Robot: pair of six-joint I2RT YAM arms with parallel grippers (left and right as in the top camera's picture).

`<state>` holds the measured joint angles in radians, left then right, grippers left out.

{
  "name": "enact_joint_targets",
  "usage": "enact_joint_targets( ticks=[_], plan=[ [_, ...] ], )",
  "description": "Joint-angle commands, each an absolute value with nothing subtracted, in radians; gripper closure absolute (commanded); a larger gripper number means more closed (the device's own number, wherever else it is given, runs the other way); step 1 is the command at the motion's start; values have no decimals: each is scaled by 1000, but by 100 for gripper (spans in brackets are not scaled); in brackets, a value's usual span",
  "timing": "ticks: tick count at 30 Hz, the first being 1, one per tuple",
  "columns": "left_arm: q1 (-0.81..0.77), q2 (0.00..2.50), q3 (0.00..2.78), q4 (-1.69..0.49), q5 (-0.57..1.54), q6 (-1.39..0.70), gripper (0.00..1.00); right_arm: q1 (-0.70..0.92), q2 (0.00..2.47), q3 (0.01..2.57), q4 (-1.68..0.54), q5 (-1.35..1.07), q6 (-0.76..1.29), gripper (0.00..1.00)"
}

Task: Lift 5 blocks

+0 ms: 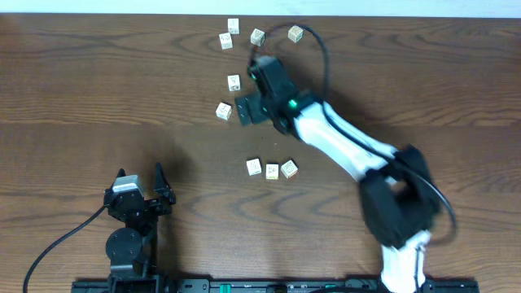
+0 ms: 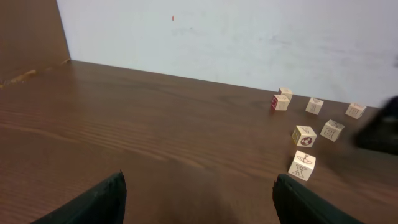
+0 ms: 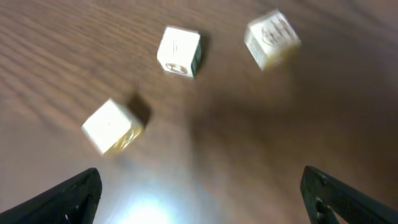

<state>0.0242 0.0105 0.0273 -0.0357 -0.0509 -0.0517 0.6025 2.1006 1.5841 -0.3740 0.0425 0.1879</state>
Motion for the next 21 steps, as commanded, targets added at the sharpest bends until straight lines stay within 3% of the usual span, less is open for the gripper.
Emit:
enact_joint_targets(
  ticks=[1,12,21],
  plan=[
    [22,4,5,-67,-60,-53,24,567,2223,1758,-385,43,5,1],
    [22,4,5,-67,-60,-53,24,399,2452,1954,-382,-204,-108,8],
    [22,4,5,-68,-60,-53,24,424,2474,1955,-383,-277,-219,14]
  ],
)
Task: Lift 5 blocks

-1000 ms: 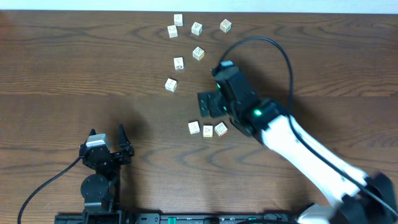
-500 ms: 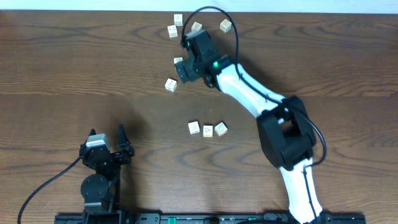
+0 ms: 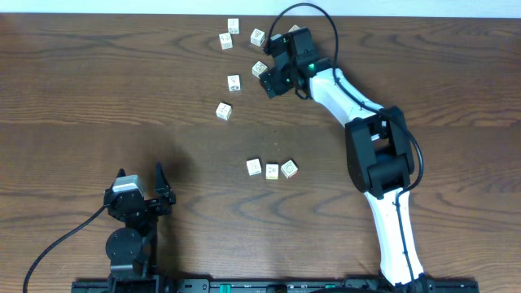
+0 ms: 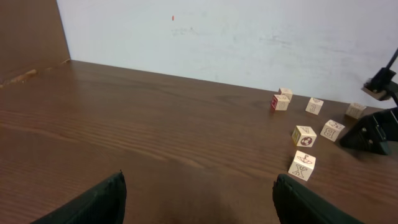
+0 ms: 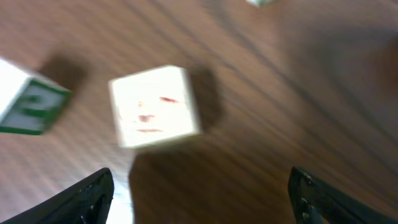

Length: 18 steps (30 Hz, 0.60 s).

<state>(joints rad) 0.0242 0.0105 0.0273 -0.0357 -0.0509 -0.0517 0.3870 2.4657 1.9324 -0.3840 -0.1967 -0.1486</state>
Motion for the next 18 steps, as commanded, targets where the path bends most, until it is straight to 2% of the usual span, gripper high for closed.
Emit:
enact_joint_targets(
  ticks=[1,9,18],
  plan=[
    [22,4,5,-67,-60,-53,24,429,2474,1955,-382,-285,-219,14],
    [22,4,5,-67,-60,-53,24,451,2474,1955,-334,-288,-245,22],
    [22,4,5,-68,-60,-53,24,451,2474,1955,-236,-236,-245,21]
  ],
)
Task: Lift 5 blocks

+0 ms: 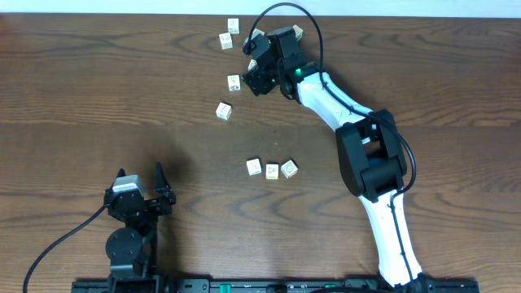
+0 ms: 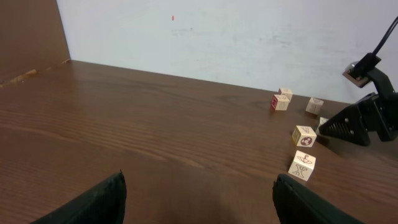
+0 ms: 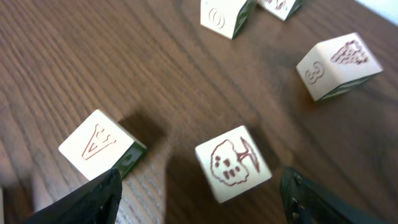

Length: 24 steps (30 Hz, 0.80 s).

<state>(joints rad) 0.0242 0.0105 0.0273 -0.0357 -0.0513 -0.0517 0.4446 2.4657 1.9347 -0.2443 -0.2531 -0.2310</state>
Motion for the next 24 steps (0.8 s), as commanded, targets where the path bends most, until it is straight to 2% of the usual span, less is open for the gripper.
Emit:
enact_joint_targets(
  ticks=[1,12,17,24],
  plan=[
    [22,4,5,-68,-60,-53,24,451,2475,1955,-231,-232,-244,22],
    [22,4,5,-68,-60,-53,24,518,2554,1955,-128,-49,-104,25],
    [22,4,5,-67,-60,-53,24,564,2572,1955,-85,104,-9,31],
    [22,4,5,-67,-60,-53,24,575,2572,1956,-27,193,85,39]
  ],
)
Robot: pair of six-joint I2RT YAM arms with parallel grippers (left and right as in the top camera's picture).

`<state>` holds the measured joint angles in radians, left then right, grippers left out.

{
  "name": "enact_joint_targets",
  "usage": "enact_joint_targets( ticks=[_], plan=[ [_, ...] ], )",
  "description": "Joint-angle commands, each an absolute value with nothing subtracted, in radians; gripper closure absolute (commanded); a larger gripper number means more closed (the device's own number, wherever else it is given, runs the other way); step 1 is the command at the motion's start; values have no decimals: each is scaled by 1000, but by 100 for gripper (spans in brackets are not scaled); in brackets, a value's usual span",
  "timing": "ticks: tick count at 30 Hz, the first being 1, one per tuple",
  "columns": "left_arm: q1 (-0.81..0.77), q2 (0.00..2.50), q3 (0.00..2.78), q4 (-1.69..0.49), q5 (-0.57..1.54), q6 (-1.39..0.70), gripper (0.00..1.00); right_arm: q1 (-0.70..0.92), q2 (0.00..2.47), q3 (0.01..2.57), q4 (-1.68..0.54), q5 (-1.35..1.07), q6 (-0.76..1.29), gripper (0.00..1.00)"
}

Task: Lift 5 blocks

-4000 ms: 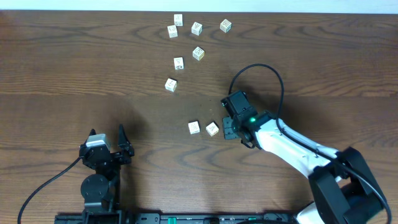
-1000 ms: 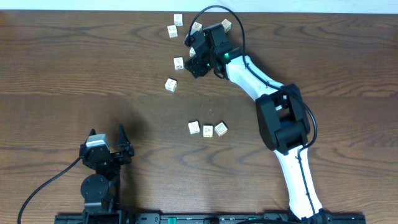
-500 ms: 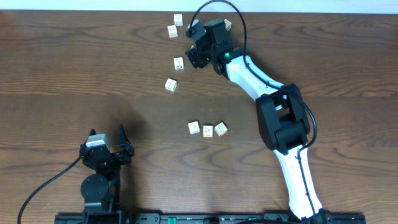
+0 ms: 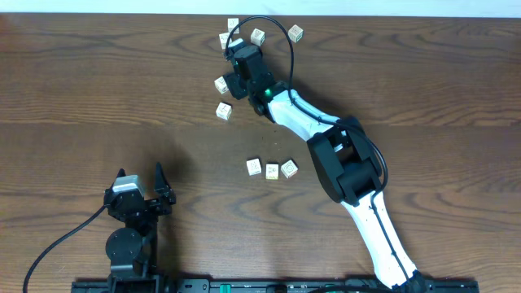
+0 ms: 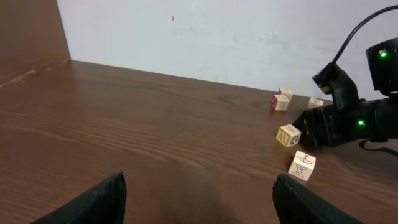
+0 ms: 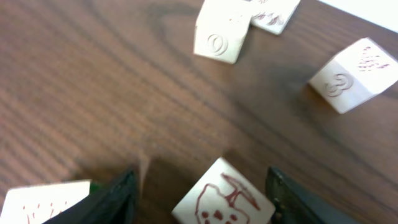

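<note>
Small pale wooden blocks lie scattered on the dark wood table (image 4: 98, 98). In the right wrist view a block with a red tree drawing (image 6: 224, 200) lies between the open fingers of my right gripper (image 6: 200, 186). Another block (image 6: 43, 202) lies just outside the left finger. Overhead, my right gripper (image 4: 232, 81) is low in the far cluster, beside a block (image 4: 221, 84); the tree block is hidden under it there. My left gripper (image 4: 138, 199) rests open at the near left, holding nothing (image 5: 202, 199).
More blocks lie at the far edge (image 4: 234, 24), (image 4: 258, 36), (image 4: 295, 33) and one below the gripper (image 4: 223, 111). A row of three (image 4: 272, 171) sits mid-table. The right arm's white links (image 4: 326, 138) cross the table's right half.
My right gripper has moved left, and the tree block now sits between its fingers. The block to its left has shifted left and turned another face. The left arm has not moved.
My right gripper was open over the table below the far cluster. Then it was further back, close above one block. Then it stood lower with the tree block and a lettered block ahead of it. Now its fingers flank the tree block.
</note>
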<state>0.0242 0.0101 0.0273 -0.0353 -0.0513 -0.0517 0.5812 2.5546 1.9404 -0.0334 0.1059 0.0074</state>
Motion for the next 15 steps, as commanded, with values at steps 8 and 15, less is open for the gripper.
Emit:
enact_joint_targets(
  ticks=[8,15],
  plan=[
    [22,4,5,-67,-60,-53,24,555,2572,1956,-50,216,119,62],
    [22,4,5,-67,-60,-53,24,544,2572,1955,-72,212,119,81]
  ],
)
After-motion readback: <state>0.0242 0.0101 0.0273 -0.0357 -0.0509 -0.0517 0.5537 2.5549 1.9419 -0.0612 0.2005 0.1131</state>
